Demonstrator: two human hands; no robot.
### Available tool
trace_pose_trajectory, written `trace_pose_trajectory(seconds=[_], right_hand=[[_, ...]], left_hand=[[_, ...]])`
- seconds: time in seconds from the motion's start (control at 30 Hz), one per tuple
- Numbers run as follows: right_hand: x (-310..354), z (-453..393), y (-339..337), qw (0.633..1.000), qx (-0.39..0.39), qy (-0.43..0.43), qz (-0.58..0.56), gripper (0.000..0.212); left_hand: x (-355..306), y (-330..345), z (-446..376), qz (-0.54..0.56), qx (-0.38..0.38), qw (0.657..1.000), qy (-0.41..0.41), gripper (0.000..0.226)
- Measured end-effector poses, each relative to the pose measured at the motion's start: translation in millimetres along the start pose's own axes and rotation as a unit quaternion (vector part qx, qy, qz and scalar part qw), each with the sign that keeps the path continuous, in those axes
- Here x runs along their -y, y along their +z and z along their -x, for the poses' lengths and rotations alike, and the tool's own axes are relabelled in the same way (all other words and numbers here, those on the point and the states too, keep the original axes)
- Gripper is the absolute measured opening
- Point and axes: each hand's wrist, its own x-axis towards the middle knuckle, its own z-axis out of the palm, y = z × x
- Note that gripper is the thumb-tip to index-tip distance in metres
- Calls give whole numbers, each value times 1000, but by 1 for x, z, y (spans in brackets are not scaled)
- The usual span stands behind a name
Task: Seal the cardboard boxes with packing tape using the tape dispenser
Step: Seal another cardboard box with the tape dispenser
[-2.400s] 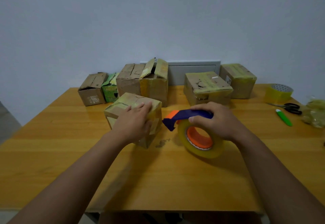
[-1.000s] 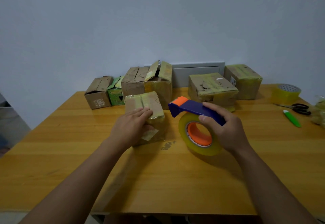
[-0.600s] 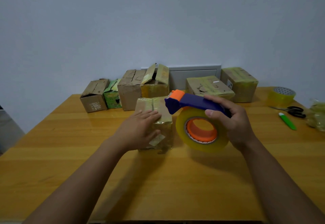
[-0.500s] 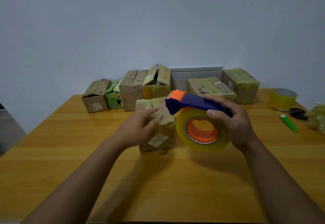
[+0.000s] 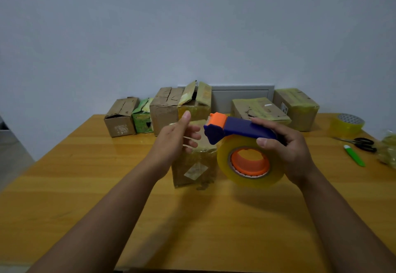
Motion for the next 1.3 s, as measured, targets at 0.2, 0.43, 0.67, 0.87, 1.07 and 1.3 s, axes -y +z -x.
trace_pose_trajectory(seconds=[0.2, 0.43, 0.67, 0.87, 1.07, 1.3], right_hand=[[7, -1, -3, 1000, 8, -10, -5, 45], [6, -2, 4, 1000, 19, -19, 4, 45], [7, -7, 15, 999, 26, -27, -6, 46], [7, -10, 13, 999, 33, -24, 8, 47], [10, -10, 14, 997, 54, -37, 37, 46], [9, -11, 18, 992, 96, -21, 86, 49]], left_hand=[[-17, -4, -2, 109, 107, 985, -85, 49], [-18, -10, 5, 228, 154, 955, -108, 35], [-20, -13, 7, 276, 120, 946, -120, 37], [-16, -19, 6, 288, 110, 941, -140, 22], [-17, -19, 4, 235, 82, 954, -167, 26], [-17, -28, -1, 67, 26, 991, -112, 17]])
